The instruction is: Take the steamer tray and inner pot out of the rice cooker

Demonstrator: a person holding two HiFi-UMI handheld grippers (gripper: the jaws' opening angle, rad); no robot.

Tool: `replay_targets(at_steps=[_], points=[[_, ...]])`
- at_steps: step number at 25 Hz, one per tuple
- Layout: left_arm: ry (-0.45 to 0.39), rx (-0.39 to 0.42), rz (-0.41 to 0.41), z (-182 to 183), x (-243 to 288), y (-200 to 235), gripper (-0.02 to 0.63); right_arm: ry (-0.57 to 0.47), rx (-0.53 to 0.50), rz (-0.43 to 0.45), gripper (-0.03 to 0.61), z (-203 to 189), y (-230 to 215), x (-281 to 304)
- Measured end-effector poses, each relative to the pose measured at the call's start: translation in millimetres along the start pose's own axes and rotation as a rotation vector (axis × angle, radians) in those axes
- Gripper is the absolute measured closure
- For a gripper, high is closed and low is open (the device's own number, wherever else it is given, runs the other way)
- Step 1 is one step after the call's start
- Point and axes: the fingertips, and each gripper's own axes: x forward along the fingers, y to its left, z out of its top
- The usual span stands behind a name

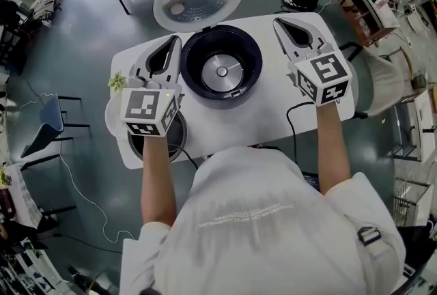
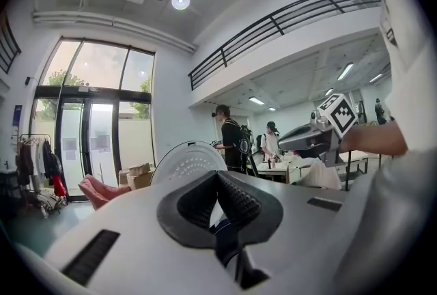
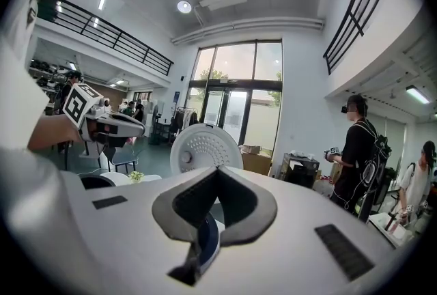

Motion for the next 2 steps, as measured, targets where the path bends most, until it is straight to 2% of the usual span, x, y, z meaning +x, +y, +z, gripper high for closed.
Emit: replay_targets(at_steps=[2], points=[[0.003,-0.001,0.002,-0.9,0.4,0.5,0.598,0.002,-0.001,0.002,0.552,-0.8,-0.9,0.3]])
